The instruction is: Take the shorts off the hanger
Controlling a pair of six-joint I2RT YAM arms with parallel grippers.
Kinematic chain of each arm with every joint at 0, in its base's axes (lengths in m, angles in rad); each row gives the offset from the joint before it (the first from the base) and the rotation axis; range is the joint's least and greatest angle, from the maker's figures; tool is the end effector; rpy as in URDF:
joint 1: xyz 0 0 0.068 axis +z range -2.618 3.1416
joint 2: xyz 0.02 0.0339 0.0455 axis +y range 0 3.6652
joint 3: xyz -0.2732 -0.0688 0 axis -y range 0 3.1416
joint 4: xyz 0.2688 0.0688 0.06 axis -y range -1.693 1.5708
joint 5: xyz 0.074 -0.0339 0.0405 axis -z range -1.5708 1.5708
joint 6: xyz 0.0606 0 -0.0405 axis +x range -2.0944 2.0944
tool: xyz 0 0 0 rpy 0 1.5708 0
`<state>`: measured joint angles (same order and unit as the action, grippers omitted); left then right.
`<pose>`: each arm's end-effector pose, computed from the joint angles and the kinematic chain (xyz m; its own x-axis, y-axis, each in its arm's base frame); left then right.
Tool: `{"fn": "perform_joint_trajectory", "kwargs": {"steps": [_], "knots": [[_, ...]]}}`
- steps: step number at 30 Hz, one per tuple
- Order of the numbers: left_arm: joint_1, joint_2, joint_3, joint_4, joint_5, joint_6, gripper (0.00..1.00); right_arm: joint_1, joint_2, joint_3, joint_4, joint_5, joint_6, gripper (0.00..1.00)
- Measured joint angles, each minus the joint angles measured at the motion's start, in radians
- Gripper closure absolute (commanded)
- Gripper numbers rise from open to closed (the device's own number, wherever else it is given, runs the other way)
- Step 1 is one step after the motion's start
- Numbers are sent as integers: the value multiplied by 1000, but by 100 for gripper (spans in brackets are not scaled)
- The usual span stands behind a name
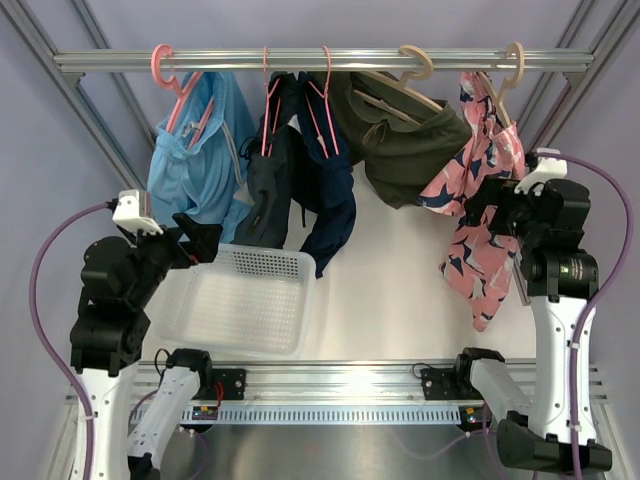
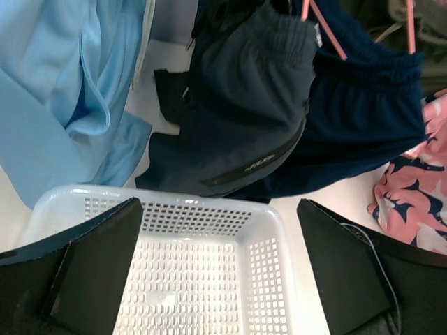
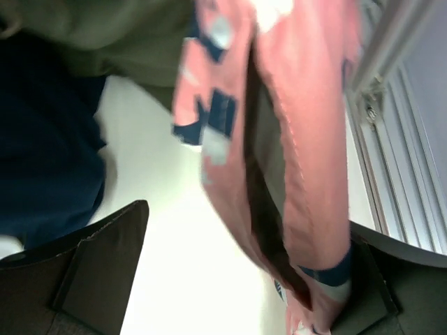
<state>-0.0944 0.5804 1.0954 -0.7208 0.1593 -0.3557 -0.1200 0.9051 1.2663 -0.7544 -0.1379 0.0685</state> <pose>0.1255 -0.0215 0.4206 -0.2770 -0.3192 -0.9063 0.1613 0.9144 -0.3713 0.2048 -0.0163 0.4281 -0.3800 0.1141 -0.9179 0.0186 0.9931 0.1158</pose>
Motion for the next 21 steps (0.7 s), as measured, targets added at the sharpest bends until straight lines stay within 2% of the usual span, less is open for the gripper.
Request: {"fn": "perform_joint_trajectory", "kwargs": {"steps": [5, 9, 15, 21], "knots": [[0, 42, 91, -14, 5, 13, 1, 0, -42, 26, -64, -219, -163, 0], [0, 124, 208, -66, 0, 19, 1, 0, -2, 100, -177, -382, -314, 1], [0, 388, 522, -127, -39, 37, 1, 0, 106, 201, -325, -615, -521, 0], [-2, 719, 939, -240, -100, 61, 1, 0, 124, 187, -364, -772, -592, 0]]}}
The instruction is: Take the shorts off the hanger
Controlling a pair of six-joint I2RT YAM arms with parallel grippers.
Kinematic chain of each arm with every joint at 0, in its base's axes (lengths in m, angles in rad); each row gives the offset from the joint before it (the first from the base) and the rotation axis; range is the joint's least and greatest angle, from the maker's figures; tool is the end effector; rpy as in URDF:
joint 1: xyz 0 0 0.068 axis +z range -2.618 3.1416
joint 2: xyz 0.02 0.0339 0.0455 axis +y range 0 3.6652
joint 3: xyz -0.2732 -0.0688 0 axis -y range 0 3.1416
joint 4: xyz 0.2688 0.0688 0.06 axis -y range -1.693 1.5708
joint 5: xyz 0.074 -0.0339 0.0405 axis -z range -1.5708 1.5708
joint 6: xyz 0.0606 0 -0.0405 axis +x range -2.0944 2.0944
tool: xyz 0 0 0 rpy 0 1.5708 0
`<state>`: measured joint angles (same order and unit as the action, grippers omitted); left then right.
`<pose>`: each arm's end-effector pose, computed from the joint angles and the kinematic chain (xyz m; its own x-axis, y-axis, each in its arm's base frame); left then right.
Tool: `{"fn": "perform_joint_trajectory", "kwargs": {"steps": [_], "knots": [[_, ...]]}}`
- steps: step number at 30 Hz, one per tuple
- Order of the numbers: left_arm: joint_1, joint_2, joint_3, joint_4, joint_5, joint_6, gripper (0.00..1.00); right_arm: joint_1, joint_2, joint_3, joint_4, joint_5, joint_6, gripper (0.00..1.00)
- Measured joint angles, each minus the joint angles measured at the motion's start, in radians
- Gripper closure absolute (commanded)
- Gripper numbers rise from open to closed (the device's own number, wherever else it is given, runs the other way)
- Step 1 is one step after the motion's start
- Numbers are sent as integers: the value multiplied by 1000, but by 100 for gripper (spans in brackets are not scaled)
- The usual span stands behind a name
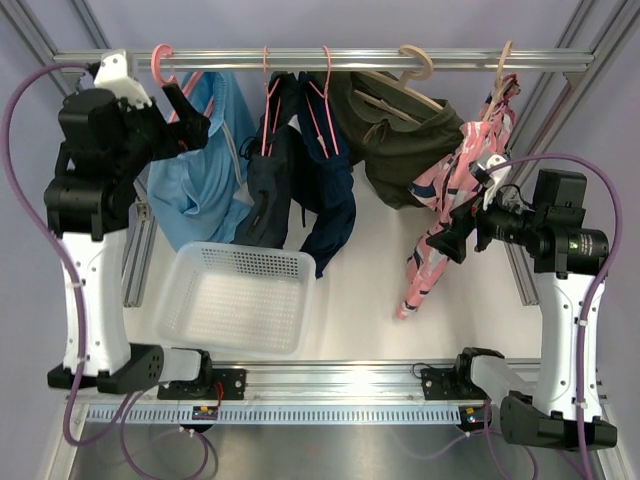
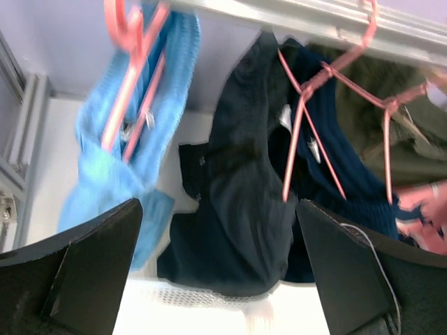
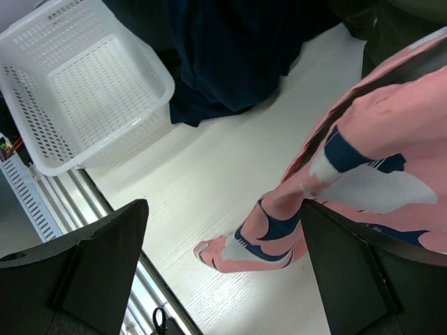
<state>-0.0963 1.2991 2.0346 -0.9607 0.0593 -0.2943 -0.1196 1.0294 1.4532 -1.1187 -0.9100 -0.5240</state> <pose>0.2354 -0.0263 0.5715 -0.2572 -0.2661 -0.9290 0.0824 0.9518 -0.2954 0.1894 0.0254 0.4417 -0.2858 -0.2750 -0.9180 -0.7760 0.6285 0.0534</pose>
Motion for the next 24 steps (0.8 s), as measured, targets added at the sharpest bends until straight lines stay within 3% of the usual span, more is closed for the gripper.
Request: {"fn": "perform_joint_trajectory", "kwargs": {"steps": [4, 12, 22, 24], "knots": [[0, 103, 72, -11, -26, 8, 3, 0, -35, -12, 0, -27, -14, 0], [11, 128, 67, 27, -75, 50, 11, 0, -101, 10, 16, -131, -6, 1], [48, 224, 66, 126, -102, 158, 21, 0, -51, 16, 115, -256, 76, 1], [58, 250, 66, 145, -96, 181, 28, 2, -30, 14, 135, -261, 84, 1]]}}
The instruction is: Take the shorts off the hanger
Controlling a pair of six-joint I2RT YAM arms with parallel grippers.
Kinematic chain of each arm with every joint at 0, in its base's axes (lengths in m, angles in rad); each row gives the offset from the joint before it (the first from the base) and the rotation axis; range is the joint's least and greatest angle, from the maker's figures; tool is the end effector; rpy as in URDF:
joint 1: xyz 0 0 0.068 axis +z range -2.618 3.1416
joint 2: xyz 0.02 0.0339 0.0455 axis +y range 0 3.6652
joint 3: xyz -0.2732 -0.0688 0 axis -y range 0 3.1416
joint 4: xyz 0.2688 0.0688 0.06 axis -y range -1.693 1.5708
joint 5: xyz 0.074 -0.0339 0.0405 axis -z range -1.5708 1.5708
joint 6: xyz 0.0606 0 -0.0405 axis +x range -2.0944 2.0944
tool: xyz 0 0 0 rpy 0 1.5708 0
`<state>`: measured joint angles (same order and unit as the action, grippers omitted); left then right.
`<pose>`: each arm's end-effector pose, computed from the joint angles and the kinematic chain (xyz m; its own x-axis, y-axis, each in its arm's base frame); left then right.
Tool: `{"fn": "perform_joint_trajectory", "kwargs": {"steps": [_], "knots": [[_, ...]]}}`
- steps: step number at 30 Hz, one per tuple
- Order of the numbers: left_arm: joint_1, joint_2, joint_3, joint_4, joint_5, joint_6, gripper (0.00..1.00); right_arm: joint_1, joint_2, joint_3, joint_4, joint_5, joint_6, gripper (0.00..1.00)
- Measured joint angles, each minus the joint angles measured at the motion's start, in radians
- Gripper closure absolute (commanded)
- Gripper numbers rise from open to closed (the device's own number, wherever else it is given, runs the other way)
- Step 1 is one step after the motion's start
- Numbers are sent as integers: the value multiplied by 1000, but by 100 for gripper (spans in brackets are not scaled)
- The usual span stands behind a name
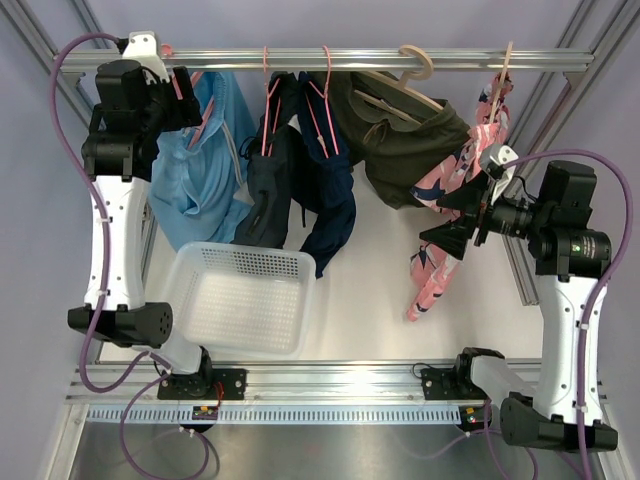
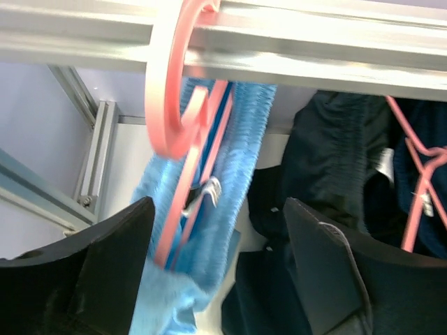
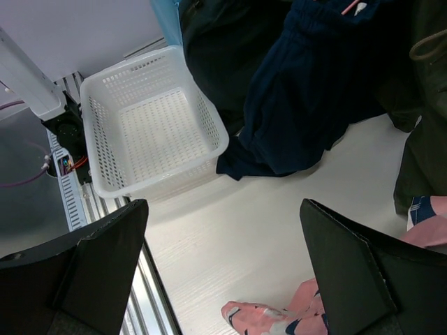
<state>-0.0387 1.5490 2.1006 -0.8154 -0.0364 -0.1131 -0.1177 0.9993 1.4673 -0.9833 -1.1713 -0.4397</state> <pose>0.3413 -0.0110 0.5435 -0.2593 -0.1028 -0.9603 -0.0259 0.9947 -0.0995 0.1753 0.0355 0.4700 -0.1234 -0.1521 -0.9806 -0.8873 0.4593 0.0404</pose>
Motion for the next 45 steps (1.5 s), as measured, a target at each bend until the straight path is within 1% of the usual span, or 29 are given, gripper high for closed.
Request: {"fn": "perform_joint_trajectory", "kwargs": {"steps": [1, 5, 6, 8, 9, 12, 13, 14, 18, 20, 21, 22, 26, 27, 35, 45], "knots": [[5, 12, 0, 10, 3, 11, 31, 0, 11, -3, 13, -2, 5, 0], [18, 40, -3, 40, 24, 43, 36, 0, 29, -26, 51, -2, 23, 1], [19, 42, -10, 51, 26, 51, 43, 0, 29, -31, 59, -2, 26, 0], [21, 43, -24, 66, 29, 64, 45, 0, 29, -37, 75, -5, 30, 1], [21, 44, -33, 73, 29, 74, 48, 0, 29, -42, 83, -6, 32, 1], [22, 51, -49, 82, 26, 97, 51, 0, 29, -51, 104, -12, 40, 1], [22, 56, -51, 84, 24, 103, 57, 0, 29, -55, 108, -17, 43, 0], [22, 60, -56, 89, 21, 109, 60, 0, 29, -56, 113, -19, 45, 1], [25, 64, -98, 106, 8, 139, 63, 0, 30, -63, 142, -27, 61, 1], [25, 64, -124, 123, -1, 149, 67, 1, 32, -64, 156, -27, 71, 1], [25, 64, -137, 134, -6, 153, 70, 1, 34, -64, 163, -28, 77, 0], [25, 64, -156, 146, -13, 159, 79, 1, 34, -64, 168, -28, 80, 0], [24, 56, -194, 187, -18, 171, 99, 1, 40, -64, 185, -28, 91, 1], [23, 55, -199, 194, -19, 174, 100, 1, 42, -64, 188, -29, 92, 1], [26, 19, -232, 219, 3, 164, 100, 1, 53, -64, 201, -45, 104, 1], [26, -108, -249, 209, 85, 132, 100, 2, 64, -64, 209, -49, 132, 0]]}}
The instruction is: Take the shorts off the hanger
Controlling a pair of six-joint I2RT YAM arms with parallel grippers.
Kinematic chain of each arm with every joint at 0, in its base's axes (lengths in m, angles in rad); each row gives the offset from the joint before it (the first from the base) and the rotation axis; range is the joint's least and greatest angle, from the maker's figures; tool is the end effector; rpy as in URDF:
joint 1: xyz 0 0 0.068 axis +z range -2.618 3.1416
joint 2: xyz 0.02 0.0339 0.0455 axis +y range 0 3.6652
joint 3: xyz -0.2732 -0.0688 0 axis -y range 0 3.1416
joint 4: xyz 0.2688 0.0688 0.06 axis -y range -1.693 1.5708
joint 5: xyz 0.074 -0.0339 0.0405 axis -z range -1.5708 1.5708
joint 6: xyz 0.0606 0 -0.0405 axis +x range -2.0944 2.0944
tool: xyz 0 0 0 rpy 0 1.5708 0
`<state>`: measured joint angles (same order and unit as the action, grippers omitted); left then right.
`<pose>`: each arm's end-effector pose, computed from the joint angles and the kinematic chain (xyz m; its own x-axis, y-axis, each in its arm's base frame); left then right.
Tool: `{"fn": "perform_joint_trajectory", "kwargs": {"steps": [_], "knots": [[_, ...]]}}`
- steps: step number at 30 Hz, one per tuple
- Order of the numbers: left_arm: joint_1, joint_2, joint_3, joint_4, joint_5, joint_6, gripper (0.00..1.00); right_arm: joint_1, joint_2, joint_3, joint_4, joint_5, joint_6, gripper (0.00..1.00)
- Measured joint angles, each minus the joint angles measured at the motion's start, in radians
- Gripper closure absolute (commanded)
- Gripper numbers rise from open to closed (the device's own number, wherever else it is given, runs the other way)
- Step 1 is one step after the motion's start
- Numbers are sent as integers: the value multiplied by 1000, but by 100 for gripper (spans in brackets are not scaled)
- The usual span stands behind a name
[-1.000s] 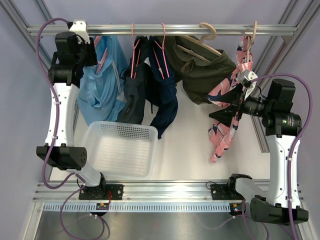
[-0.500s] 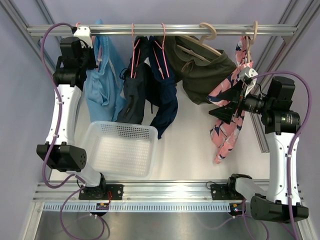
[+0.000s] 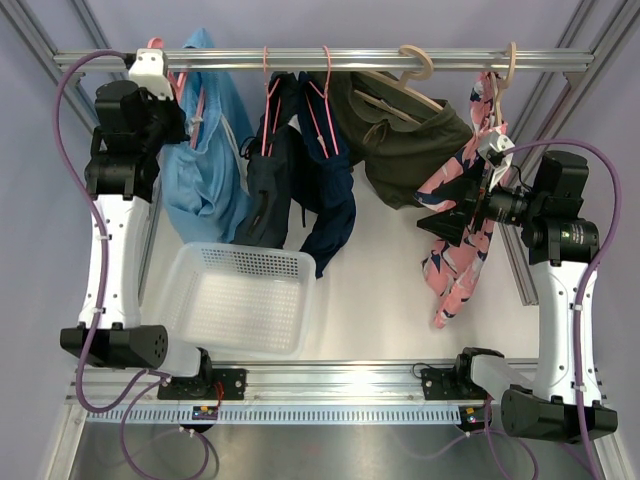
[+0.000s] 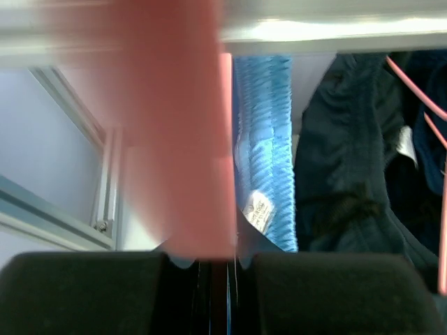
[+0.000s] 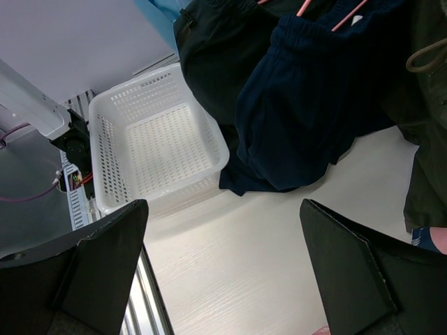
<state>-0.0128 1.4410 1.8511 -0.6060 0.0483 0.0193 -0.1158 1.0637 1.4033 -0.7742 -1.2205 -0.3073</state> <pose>0.3391 -0.0073 0.5204 -0.1934 0.0218 -0.9809 0.0639 0.9979 0.0095 0.2120 0.0326 0.4585 -0.1547 -0.0865 -0.9842 -0.8953 0.4334 0.1026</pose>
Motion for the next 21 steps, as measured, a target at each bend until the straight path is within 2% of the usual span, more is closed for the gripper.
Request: {"fn": "perform_joint_trajectory", "kwargs": {"steps": [13, 21], "knots": [[0, -156, -202, -52, 24, -45, 100, 19, 5, 0, -8, -3, -4, 1], [0, -320, -287, -109, 43, -74, 100, 127, 64, 38, -125, 28, -106, 1]]}}
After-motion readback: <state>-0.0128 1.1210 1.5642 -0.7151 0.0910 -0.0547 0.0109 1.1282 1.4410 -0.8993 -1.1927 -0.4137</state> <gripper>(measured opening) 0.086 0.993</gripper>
